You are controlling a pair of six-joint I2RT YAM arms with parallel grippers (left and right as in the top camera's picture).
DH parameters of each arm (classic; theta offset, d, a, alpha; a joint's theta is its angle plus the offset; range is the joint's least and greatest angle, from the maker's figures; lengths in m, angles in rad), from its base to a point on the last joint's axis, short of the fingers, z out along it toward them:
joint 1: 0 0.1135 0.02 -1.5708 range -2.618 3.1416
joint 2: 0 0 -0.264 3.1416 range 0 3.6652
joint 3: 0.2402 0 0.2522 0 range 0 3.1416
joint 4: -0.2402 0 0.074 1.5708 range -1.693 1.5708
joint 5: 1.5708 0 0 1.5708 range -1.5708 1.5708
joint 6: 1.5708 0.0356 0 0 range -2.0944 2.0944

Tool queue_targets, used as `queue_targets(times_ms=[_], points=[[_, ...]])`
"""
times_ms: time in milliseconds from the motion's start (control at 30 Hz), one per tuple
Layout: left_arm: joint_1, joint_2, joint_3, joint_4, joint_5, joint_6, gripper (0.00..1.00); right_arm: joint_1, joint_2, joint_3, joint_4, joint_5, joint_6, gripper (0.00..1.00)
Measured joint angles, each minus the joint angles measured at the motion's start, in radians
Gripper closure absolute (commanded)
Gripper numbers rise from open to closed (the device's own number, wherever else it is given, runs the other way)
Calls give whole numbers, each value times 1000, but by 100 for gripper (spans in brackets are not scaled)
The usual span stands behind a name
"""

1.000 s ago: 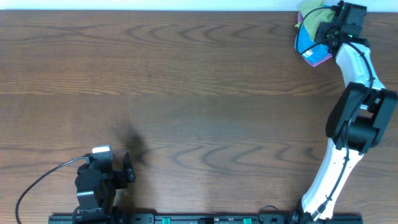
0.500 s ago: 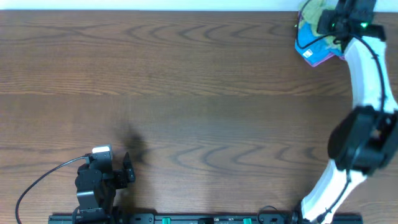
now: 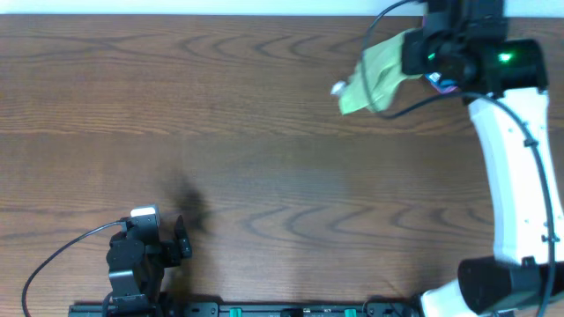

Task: Fold the cloth
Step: 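Lift the green towel and pull it left toward table center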

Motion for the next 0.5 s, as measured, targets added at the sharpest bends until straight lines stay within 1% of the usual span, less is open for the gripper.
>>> queue_targets(times_ms=[133, 300, 400, 500], points=[[0, 0, 0, 0, 0, 0, 5, 151, -50, 0, -123, -14, 21, 99], [0, 0, 0, 0, 0, 0, 5, 306, -81, 0, -259, -17, 67, 99], [0, 0, 0, 0, 0, 0, 5, 394, -83, -3, -281, 1, 100, 98], [0, 0, 0, 0, 0, 0, 5, 464, -103, -53, -243, 34, 129, 99]])
